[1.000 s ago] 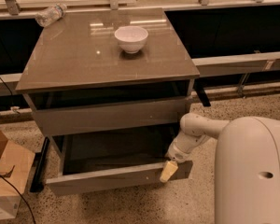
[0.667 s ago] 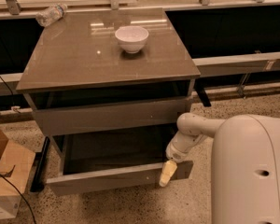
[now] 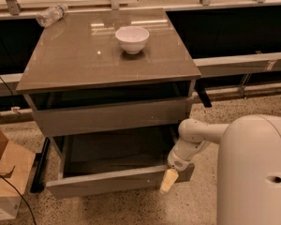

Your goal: Open middle drawer

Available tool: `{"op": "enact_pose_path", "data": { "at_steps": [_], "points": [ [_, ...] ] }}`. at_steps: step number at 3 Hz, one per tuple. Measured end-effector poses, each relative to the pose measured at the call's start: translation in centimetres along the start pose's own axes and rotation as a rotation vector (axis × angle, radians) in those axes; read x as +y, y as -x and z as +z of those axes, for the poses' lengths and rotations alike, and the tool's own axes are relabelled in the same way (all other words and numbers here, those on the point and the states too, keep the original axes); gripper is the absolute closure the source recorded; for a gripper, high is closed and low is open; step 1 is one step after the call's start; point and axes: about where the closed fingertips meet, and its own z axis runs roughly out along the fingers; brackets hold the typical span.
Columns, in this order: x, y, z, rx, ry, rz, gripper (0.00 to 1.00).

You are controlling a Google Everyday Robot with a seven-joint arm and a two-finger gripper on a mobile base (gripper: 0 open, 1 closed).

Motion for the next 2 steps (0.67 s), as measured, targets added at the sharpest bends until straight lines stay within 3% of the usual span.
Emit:
{"op": "enact_pose_path", "data": {
  "at_steps": [1,2],
  "points": [
    [-0.1,0.1,0.0,0.000,0.000,0.000,0.40],
    [2.7,-0.4,0.0,-0.005,0.028,0.023,0.37]
  ]
}}
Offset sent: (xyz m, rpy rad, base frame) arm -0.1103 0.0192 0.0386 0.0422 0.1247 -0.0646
